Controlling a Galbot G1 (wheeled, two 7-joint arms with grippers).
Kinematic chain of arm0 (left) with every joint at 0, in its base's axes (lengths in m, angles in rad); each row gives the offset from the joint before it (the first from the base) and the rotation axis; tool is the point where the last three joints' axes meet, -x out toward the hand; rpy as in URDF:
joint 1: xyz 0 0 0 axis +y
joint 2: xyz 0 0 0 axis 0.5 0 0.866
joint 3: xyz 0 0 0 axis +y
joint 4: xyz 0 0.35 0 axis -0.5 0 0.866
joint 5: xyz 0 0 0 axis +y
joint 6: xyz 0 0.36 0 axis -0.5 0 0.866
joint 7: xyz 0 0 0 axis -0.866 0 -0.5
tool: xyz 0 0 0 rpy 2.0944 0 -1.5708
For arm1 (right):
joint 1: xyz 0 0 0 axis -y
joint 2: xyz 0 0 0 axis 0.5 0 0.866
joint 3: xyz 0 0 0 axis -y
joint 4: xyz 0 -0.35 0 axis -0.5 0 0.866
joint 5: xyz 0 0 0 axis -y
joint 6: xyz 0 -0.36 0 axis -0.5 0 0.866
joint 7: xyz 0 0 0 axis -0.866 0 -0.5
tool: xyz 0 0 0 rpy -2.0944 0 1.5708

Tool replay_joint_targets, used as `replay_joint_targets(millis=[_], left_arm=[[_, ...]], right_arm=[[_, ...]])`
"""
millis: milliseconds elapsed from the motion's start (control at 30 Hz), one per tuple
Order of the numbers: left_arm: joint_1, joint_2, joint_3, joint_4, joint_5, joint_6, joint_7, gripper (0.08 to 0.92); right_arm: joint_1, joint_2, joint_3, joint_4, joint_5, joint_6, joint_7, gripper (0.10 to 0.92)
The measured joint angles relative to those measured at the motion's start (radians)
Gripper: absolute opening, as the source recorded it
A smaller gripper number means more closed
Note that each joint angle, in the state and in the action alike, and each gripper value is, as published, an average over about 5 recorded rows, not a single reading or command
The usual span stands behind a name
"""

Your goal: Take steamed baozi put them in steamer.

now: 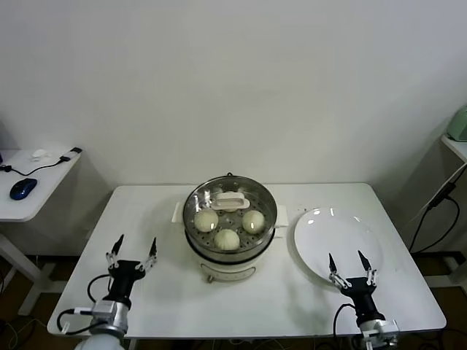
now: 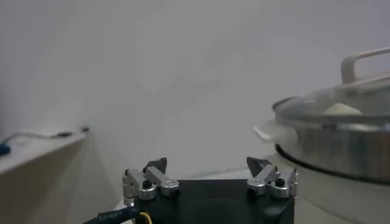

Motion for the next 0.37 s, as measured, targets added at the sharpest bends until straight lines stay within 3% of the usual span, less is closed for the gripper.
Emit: replay_joint_targets(millis=[367], left_arm=[[0.035,0.007,-0.024,0.068,-0.102,-0.085,0.029,0.823]], right_arm=[[0.009,0.002,-0.008,-0.009,0.008,-0.002,0.001,0.823]])
